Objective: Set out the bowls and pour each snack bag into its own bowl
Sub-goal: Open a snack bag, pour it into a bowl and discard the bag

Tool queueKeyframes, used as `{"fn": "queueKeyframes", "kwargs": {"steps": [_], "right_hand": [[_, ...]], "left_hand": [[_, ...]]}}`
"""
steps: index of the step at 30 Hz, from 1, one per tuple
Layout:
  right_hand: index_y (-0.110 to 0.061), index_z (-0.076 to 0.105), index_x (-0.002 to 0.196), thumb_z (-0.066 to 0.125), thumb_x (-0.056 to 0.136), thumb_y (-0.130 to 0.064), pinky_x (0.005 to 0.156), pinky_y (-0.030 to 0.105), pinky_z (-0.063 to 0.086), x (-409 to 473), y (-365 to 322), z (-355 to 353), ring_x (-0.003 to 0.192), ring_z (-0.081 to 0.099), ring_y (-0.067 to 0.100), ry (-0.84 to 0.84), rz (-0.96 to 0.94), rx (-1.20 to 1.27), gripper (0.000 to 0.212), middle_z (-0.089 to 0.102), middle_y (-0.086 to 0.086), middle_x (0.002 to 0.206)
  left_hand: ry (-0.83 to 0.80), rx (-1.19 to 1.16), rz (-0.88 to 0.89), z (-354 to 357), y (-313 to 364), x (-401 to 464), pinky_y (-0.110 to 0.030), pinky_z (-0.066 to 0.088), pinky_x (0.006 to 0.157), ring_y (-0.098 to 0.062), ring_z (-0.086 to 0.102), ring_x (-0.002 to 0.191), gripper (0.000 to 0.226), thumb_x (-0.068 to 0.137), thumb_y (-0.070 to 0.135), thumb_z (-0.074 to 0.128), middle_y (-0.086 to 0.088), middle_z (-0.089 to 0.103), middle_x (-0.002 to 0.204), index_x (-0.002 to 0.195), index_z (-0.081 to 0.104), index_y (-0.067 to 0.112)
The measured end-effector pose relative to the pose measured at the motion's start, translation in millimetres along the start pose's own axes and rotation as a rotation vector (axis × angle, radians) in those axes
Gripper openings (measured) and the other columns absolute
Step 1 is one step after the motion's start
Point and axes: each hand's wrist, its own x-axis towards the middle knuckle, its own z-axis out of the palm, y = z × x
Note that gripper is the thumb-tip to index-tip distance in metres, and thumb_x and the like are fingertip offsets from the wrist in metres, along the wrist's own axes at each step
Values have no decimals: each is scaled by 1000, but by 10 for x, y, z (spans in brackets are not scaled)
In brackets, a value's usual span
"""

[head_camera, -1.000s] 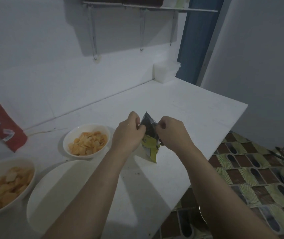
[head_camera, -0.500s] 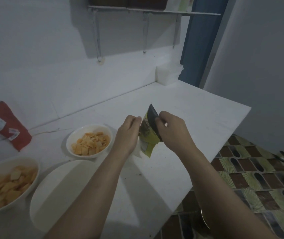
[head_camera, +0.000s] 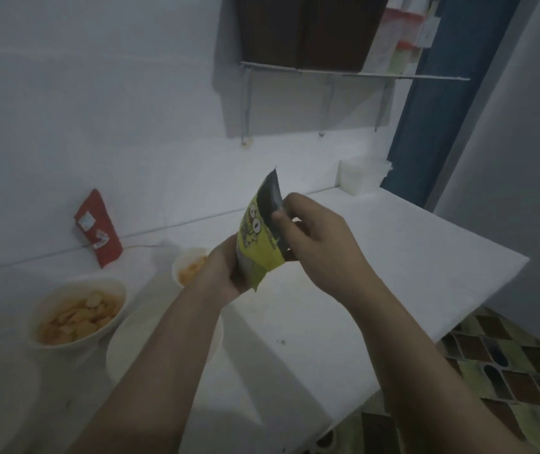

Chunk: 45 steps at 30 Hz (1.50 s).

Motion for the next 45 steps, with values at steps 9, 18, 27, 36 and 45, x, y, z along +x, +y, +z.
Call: {"fn": "queueKeyframes", "kwargs": {"steps": [9,18,27,36,45], "right_hand": [[2,55,72,53,100,-29,55,39,59,-167,-552,495,66,66,29,-119,-114,163,42,63,16,71],[-5,55,79,57,92,-21,62,54,57,-534,-1182,1372,73,65,33,-382,-283,194,21,64,11,80],[-6,67,76,56,88,-23,68,48,62,-836,-1875,2332,66,71,23,-713,-247,87,24,72,5,69],[-2,57,79,46,97,-19,62,50,60,-982,-2099,3109,64,69,21,-418,-134,107,27,65,9,77],[-4,63,95,46,103,-21,53,36,61,-1074,-2007,3371,75,68,23,-202,14,44,25,67,11,90]], "left_hand": [[466,-207,354,-841,150,-823,-55,51,95,-40,61,115,46,91,36,56,-22,68,117,120,65,3],[785,-478,496,-1745,92,-2142,-46,58,84,-37,63,108,31,95,27,51,-19,67,117,110,68,5],[932,-455,545,-2888,219,-2915,-32,50,68,-20,58,77,21,100,25,42,-7,59,90,88,56,14],[845,-263,490,-3699,592,-3017,-46,50,98,-27,63,108,36,104,34,39,-12,65,117,122,59,10],[743,-171,384,-3830,741,-2667,-51,49,99,-29,63,110,41,102,42,42,-10,67,119,124,62,13]]}}
